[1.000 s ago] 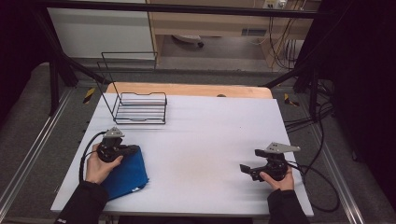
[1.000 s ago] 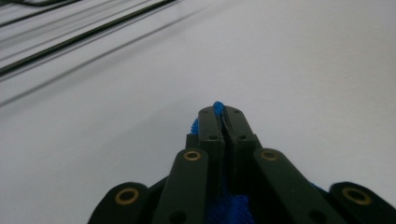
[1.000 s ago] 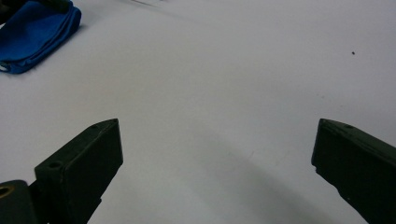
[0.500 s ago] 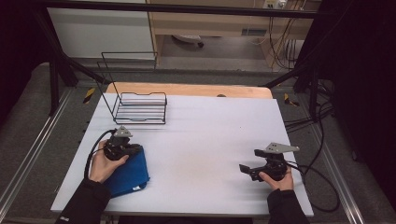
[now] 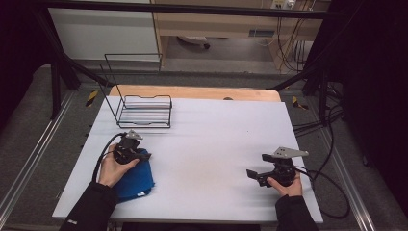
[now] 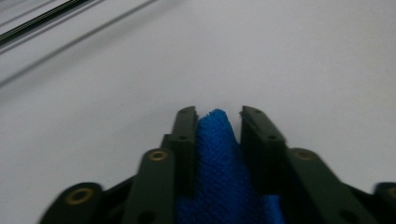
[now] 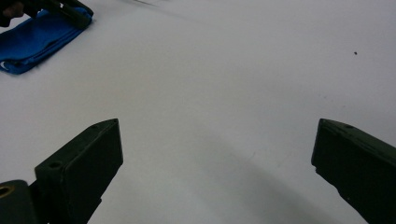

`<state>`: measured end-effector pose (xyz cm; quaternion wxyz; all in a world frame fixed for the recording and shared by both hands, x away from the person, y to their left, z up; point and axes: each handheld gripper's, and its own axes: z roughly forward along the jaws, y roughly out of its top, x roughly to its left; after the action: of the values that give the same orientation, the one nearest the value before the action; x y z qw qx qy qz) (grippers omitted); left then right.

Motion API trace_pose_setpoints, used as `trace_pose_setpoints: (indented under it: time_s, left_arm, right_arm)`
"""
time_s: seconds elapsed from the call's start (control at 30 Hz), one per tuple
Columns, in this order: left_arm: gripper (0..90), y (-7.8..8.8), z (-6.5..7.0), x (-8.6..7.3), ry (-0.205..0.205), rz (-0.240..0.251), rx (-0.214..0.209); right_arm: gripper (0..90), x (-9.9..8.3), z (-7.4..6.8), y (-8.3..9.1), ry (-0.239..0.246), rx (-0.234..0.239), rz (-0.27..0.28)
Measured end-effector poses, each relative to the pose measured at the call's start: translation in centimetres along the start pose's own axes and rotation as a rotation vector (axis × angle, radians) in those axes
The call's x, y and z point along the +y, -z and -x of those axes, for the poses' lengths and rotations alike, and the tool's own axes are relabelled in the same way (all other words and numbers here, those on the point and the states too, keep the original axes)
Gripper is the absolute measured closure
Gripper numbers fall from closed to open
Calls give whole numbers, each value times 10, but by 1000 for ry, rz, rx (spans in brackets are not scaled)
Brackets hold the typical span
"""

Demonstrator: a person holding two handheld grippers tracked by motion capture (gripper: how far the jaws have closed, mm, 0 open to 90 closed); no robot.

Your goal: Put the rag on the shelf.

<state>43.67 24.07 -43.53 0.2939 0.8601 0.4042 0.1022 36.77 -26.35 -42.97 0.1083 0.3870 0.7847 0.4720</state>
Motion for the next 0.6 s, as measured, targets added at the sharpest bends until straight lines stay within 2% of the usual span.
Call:
trace_pose_setpoints:
  time_s: [0.07, 0.13, 0.17, 0.2, 0.23, 0.27, 0.33, 0.37, 0.47, 0.5, 0.53, 0.6]
  left_arm:
    - [803, 1, 1, 0, -9, -8, -13]
    - [822, 3, 4, 2, -26, 16, -34]
    - [826, 5, 5, 3, -29, 37, -63]
    - [832, 12, 9, 7, -46, 88, -123]
    - [833, 12, 9, 7, -46, 88, -123]
    - [833, 16, 12, 9, -54, 113, -151]
    - [834, 19, 19, 15, -84, 153, -200]
    - [834, 19, 23, 18, -112, 159, -217]
    - [833, 13, 34, 28, -184, 149, -222]
    - [832, 10, 37, 30, -201, 145, -209]
    - [828, 6, 38, 32, -207, 138, -196]
    - [799, -1, 37, 34, -185, 114, -174]
  right_arm:
    - [26, 0, 0, 0, -2, 0, 0]
    - [26, 0, 0, 0, -3, 1, 0]
    - [26, 0, 0, 0, 1, -1, 2]
    - [26, 0, 0, 1, 0, -2, 5]
    - [26, 0, 0, 1, 0, -2, 5]
    - [26, 0, 0, 1, 0, -2, 5]
    - [26, 0, 0, 0, -5, 0, 3]
    - [26, 0, 0, 0, -6, 0, 3]
    - [27, 0, 0, 0, -6, 1, 7]
    - [27, 1, -1, 0, -1, -1, 6]
    - [27, 1, -1, 0, 1, -3, 9]
    - [32, 2, -3, 0, -2, -5, 16]
